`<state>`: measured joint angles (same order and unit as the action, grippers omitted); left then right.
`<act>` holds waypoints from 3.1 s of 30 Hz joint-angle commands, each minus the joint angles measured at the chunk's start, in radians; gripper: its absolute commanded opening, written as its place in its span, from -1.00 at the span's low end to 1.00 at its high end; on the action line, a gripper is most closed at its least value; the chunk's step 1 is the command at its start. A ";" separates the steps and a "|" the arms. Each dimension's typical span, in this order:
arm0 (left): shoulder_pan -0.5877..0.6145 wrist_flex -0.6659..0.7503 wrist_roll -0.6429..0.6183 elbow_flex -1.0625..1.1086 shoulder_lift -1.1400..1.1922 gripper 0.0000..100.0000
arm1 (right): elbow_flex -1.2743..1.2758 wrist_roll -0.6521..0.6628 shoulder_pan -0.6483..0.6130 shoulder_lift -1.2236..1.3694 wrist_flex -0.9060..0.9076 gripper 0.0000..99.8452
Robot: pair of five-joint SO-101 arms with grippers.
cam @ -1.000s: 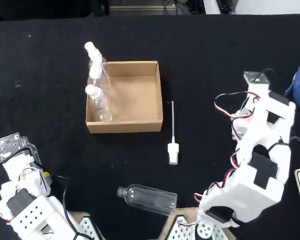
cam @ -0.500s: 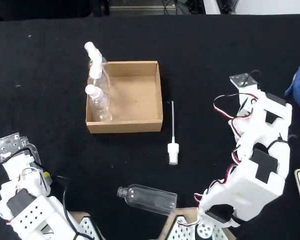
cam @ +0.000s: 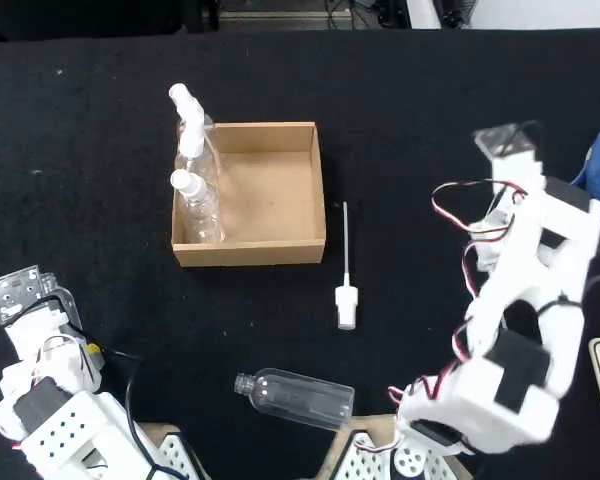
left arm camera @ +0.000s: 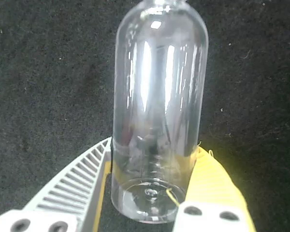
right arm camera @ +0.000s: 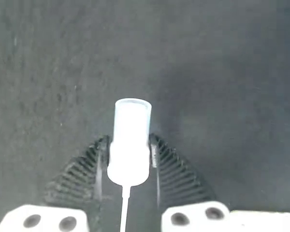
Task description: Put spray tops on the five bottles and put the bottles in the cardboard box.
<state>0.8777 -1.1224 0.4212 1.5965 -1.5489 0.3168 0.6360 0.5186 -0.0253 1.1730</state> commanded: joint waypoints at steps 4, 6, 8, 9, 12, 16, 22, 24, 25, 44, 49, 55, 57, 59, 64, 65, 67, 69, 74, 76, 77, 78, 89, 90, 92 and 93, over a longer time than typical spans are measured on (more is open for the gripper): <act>-0.084 0.143 -0.014 -0.082 0.000 -0.94 | -0.054 -0.255 -0.083 -0.272 0.012 -0.98; -0.085 0.190 -0.049 -0.125 0.000 -0.94 | -0.059 -0.347 -0.106 -0.337 0.012 -0.98; -0.085 0.236 -0.149 -0.176 0.000 -0.94 | -0.059 -0.434 -0.135 -0.401 0.005 -0.98; -0.085 0.262 -0.206 -0.200 0.000 -0.94 | -0.061 -0.471 -0.157 -0.435 0.003 -0.98; -0.087 0.350 -0.370 -0.288 0.000 -0.94 | -0.061 -0.568 -0.245 -0.533 -0.031 -0.98; -0.170 0.509 -0.546 -0.404 0.000 -0.94 | -0.061 -0.683 -0.377 -0.662 -0.161 -0.98; -0.444 0.778 -0.687 -0.513 0.000 -0.94 | -0.061 -0.753 -0.522 -0.834 -0.402 -0.98; -0.550 0.868 -0.706 -0.526 0.000 -0.94 | -0.061 -0.753 -0.552 -0.881 -0.462 -0.98; -0.605 0.913 -0.703 -0.526 0.000 -0.94 | -0.059 -0.758 -0.559 -0.905 -0.486 -0.98; -1.313 1.008 -0.457 -0.254 0.000 -0.94 | -0.054 -0.950 -0.594 -0.978 -0.701 -0.98; -1.320 1.109 -0.443 -0.182 0.000 -0.94 | -0.056 -0.957 -0.594 -0.977 -0.690 -0.98; -1.316 1.224 -0.436 -0.059 0.000 -0.94 | -0.062 -0.950 -0.649 -0.975 -0.692 -0.98; -1.316 1.278 -0.436 -0.022 0.000 -0.94 | -0.062 -0.950 -0.652 -0.978 -0.709 -0.98; -1.317 1.353 -0.436 0.024 0.000 -0.94 | -0.062 -0.956 -0.654 -0.980 -0.710 -0.98; -1.313 1.550 -0.436 0.110 0.011 -0.94 | -0.036 -0.959 -0.671 -1.069 -0.687 -0.98; -1.305 1.536 -0.436 0.111 0.003 -0.94 | -0.024 -0.959 -0.694 -1.104 -0.680 -0.98; -1.296 1.501 -0.440 0.113 0.002 -0.94 | 0.002 -0.950 -0.744 -1.164 -0.678 -0.98; -1.293 1.455 -0.439 0.113 0.003 -0.94 | 0.021 -0.950 -0.776 -1.184 -0.681 -0.98; -1.307 1.330 -0.442 0.111 0.002 -0.94 | 0.028 -0.956 -0.790 -1.153 -0.715 -0.98; -1.319 1.329 -0.442 0.111 0.002 -0.94 | 0.028 -0.956 -0.790 -1.144 -0.726 -0.98; -1.322 1.327 -0.442 0.111 0.002 -0.94 | 0.028 -0.953 -0.790 -1.144 -0.727 -0.98; -1.326 1.327 -0.442 0.111 0.003 -0.94 | 0.028 -0.950 -0.790 -1.144 -0.736 -0.98; -1.326 1.326 -0.442 0.111 0.009 -0.94 | 0.076 -0.956 -0.789 -1.141 -0.845 -0.98; -1.326 1.326 -0.442 0.111 0.009 -0.94 | 0.105 -0.956 -0.789 -1.139 -0.888 -0.98; -1.326 1.326 -0.442 0.111 0.011 -0.94 | 0.165 -0.956 -0.789 -1.129 -0.988 -0.98; -1.326 1.326 -0.442 0.111 0.011 -0.94 | 0.196 -0.956 -0.789 -1.122 -1.042 -0.98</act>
<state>-0.4358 0.2064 -0.0207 1.6840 -1.5351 0.4565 -0.3138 -0.2624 -1.2037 0.2754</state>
